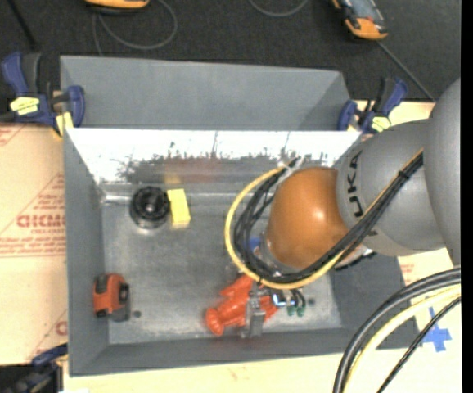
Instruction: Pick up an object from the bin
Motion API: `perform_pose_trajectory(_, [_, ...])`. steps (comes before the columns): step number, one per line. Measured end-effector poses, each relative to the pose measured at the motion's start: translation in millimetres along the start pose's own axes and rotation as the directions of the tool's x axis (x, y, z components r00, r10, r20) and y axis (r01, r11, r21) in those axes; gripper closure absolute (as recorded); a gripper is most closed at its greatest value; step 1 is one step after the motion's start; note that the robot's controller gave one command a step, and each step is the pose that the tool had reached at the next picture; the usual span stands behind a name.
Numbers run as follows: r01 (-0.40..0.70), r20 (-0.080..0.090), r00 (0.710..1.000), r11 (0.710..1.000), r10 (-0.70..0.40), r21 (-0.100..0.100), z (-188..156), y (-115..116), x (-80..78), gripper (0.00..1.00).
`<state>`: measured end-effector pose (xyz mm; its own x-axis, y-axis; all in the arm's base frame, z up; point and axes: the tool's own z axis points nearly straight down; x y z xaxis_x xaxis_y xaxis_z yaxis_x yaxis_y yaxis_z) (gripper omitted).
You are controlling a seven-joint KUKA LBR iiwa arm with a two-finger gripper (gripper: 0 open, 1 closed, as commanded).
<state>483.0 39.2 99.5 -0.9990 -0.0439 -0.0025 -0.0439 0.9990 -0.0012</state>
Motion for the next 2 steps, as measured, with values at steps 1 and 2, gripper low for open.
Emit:
perform_pose_trajectory(1, [-0.025, 0.003, 1.0, 1.0, 0.025, -0.001, 27.0, -38.9, 4.3, 1.0])
perform_pose_trajectory(2, [-0.026, 0.003, 1.0, 1.0, 0.026, -0.001, 27.0, -38.8, 4.3, 1.0])
